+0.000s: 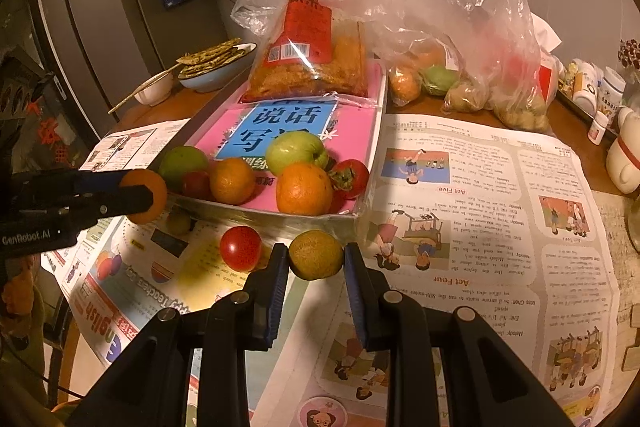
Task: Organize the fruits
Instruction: 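Grasp the orange tomato with the left tool while the right tool grasps the small yellow fruit, then carry the orange tomato with the left tool while the right tool carries the yellow fruit over the tray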
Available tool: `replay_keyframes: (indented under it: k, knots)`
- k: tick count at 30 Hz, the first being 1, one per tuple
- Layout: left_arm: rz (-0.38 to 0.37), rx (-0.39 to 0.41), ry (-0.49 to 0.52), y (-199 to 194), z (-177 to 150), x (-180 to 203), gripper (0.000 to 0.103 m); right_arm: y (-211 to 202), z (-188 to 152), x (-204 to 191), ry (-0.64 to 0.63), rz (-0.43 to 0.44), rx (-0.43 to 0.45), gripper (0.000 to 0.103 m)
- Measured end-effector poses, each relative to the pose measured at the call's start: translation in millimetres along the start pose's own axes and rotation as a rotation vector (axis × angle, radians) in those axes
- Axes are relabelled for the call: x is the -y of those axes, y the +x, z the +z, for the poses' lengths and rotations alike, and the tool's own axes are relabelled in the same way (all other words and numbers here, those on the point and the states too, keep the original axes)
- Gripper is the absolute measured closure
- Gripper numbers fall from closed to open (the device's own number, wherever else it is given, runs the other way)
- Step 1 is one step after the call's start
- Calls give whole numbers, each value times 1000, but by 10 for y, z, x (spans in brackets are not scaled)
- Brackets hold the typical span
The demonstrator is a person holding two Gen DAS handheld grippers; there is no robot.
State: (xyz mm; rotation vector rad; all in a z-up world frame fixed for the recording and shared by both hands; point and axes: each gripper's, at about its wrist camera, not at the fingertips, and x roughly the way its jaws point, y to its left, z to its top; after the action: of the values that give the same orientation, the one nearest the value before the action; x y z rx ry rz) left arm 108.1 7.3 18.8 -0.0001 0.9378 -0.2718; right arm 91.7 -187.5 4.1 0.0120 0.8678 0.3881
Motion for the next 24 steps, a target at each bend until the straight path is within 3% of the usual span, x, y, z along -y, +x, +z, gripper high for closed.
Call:
replay_keyframes:
  k: [24]
  knots:
    - [-20,35,3,21,226,8,61,-60,192,-160,-35,7,37,74]
